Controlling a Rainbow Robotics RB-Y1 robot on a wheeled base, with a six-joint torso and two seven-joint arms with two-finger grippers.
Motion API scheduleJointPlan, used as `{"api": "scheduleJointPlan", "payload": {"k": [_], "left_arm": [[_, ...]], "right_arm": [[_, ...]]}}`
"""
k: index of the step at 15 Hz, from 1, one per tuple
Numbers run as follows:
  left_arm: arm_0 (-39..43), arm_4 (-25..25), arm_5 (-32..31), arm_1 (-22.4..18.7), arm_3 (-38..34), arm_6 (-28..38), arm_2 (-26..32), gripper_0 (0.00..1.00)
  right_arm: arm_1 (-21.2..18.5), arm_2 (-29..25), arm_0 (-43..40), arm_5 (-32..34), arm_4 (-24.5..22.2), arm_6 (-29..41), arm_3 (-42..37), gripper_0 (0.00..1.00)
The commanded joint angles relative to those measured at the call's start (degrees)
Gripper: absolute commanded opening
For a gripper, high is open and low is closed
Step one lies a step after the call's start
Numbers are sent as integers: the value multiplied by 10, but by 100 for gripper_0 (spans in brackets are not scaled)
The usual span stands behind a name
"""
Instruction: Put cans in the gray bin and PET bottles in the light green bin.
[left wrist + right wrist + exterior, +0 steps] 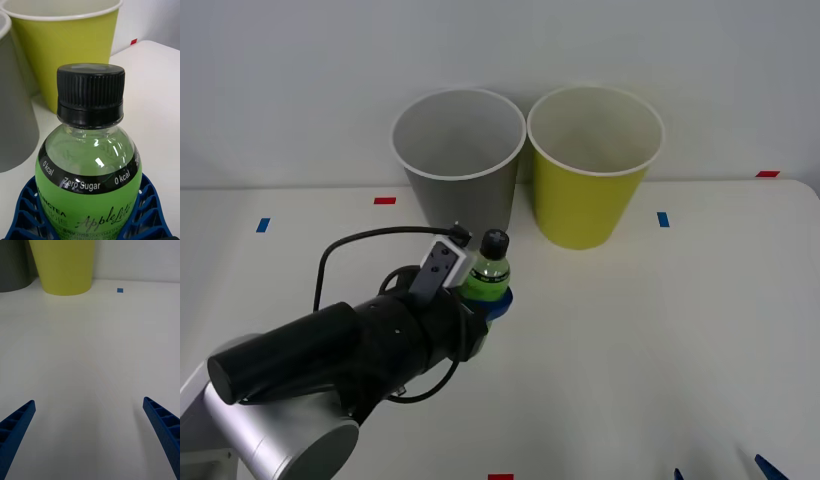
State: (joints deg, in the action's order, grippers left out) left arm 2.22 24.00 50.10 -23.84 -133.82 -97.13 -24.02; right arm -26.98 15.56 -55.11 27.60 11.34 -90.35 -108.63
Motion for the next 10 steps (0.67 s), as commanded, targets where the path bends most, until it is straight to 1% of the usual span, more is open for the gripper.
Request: {"api": "scheduleJointPlan", "payload": {"k": [1, 3, 6, 7, 10], "left_arm": [[-30, 10, 140, 62, -91, 4, 82, 0], [-72, 7, 201, 89, -104, 8, 113, 0], [-150, -2, 270, 112, -103, 21, 139, 0], [-167, -10, 274, 118, -102, 26, 143, 0], [-220, -45, 274, 145, -95, 83, 138, 0]], "right_arm": [[0, 0, 0, 0, 0, 0, 0, 100], [0, 0, 0, 0, 0, 0, 0, 100], [0, 0, 0, 0, 0, 0, 0, 100], [0, 0, 0, 0, 0, 0, 0, 100], [0, 0, 0, 0, 0, 0, 0, 100]]}}
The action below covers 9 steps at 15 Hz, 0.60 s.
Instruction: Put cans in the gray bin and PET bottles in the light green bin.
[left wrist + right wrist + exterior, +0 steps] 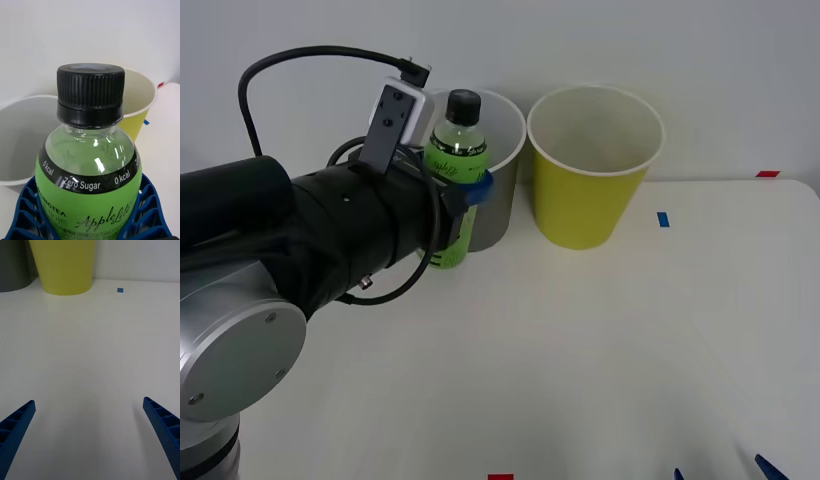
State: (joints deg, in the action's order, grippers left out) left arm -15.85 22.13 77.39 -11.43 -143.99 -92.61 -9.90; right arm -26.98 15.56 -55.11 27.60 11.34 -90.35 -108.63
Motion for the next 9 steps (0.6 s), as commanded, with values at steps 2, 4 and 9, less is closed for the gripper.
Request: {"api": "scheduleJointPlan", "payload": {"k": [2, 4, 9], "left_arm": [[-74, -67, -26, 38, 37, 40, -20, 0], [-113, -110, -79, 41, 96, 42, -41, 0], [-212, -121, -155, 54, 226, 60, -57, 0]], "right_arm": [[0, 0, 0, 0, 0, 0, 0, 100], [0, 0, 0, 0, 0, 0, 0, 100], [0, 0, 0, 0, 0, 0, 0, 100]]}}
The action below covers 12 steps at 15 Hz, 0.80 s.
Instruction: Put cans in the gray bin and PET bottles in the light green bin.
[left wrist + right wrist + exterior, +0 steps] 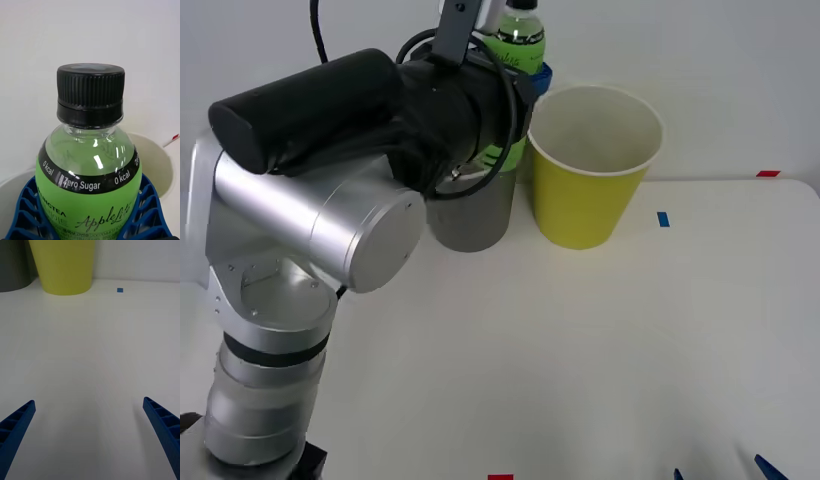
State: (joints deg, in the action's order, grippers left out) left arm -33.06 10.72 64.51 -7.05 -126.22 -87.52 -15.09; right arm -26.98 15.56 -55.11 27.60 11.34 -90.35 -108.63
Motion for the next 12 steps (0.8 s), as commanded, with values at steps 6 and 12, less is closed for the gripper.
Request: {"api": "scheduleJointPlan", "payload": {"k": [6, 12], "left_arm": [[-140, 12, -60, 34, 171, 21, -5, 0], [-158, -2, -221, 81, 323, 23, -29, 0]], "right_arm": [[0, 0, 0, 0, 0, 0, 0, 100], [0, 0, 0, 0, 0, 0, 0, 100]]}}
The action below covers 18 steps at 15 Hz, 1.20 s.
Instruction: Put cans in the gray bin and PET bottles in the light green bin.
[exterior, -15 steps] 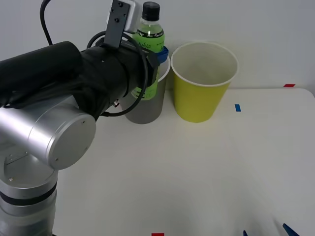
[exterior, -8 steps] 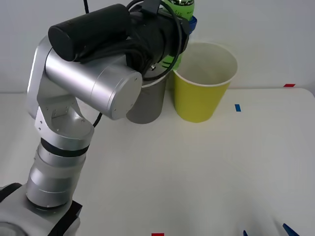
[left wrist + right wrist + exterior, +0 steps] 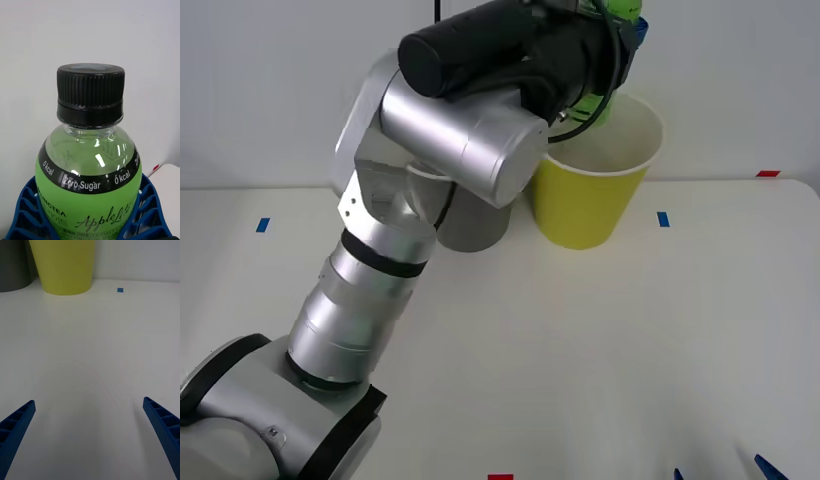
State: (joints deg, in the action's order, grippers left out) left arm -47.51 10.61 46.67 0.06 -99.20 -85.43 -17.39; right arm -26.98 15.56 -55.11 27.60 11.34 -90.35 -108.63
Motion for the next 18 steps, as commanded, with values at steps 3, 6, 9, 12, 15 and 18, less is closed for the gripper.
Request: {"api": "scheduleJointPlan", "payload": {"k": [3, 6, 9, 12, 15, 18], "left_arm": [[-41, 0, -67, 9, 116, 2, -6, 0], [-65, 0, -104, 9, 168, 2, -6, 0], [-66, -4, -104, 9, 169, 3, -6, 0], [-66, -3, -103, 9, 172, 3, -6, 0], [-66, -3, -103, 9, 172, 4, -6, 0], [-66, -4, -103, 9, 172, 8, -6, 0]], "right_arm": [[0, 0, 0, 0, 0, 0, 0, 100], [0, 0, 0, 0, 0, 0, 0, 100], [0, 0, 0, 0, 0, 0, 0, 100], [0, 0, 0, 0, 0, 0, 0, 100], [0, 0, 0, 0, 0, 0, 0, 100], [0, 0, 0, 0, 0, 0, 0, 100]]}}
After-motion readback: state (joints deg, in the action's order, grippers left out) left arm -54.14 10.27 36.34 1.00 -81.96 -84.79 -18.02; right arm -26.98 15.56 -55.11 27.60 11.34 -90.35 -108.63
